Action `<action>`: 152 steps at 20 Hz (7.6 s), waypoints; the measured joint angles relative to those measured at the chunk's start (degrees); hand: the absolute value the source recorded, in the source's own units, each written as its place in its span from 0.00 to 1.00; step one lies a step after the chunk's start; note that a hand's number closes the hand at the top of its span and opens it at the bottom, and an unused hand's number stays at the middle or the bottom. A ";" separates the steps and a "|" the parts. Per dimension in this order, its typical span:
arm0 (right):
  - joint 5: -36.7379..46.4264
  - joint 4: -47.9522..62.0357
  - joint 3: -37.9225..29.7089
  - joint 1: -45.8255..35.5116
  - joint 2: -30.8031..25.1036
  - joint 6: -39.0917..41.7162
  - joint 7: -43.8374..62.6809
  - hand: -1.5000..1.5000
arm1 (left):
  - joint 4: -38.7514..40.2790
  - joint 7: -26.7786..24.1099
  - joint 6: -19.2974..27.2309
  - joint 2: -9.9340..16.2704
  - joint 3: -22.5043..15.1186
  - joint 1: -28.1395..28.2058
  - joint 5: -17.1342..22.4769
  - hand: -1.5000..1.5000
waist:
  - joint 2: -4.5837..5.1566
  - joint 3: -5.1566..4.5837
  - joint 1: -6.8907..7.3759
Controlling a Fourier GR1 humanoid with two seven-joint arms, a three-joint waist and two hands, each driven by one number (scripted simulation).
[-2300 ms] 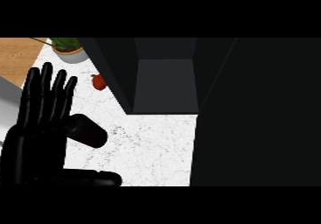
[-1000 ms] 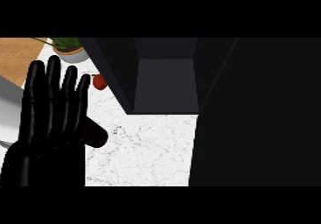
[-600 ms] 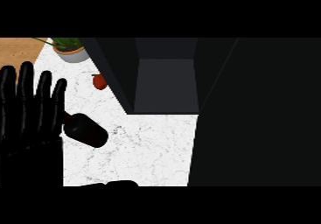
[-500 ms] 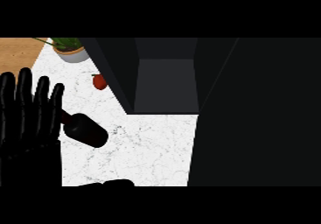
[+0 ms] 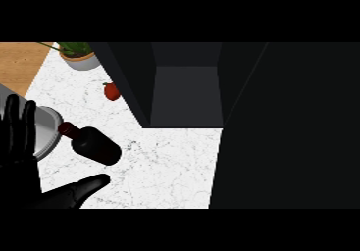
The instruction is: Pick up the wine, place it into the cabinet and close the cabinet
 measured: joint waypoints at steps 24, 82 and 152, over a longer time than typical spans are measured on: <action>0.41 0.13 -1.12 -1.99 0.70 0.68 1.17 0.00 | 32.63 -25.41 -19.52 0.59 19.32 6.01 19.09 0.00 | 0.04 0.01 -0.08; 0.99 -0.09 -0.06 -1.53 2.08 2.60 2.40 0.00 | 110.90 -70.87 -45.01 1.65 30.97 -24.81 26.29 1.00 | 0.16 0.03 -0.60; -3.90 2.86 -4.32 -0.23 1.82 5.99 -0.57 0.00 | 84.03 -60.06 -17.66 -3.96 -19.18 -26.74 58.86 1.00 | 0.14 0.02 -0.72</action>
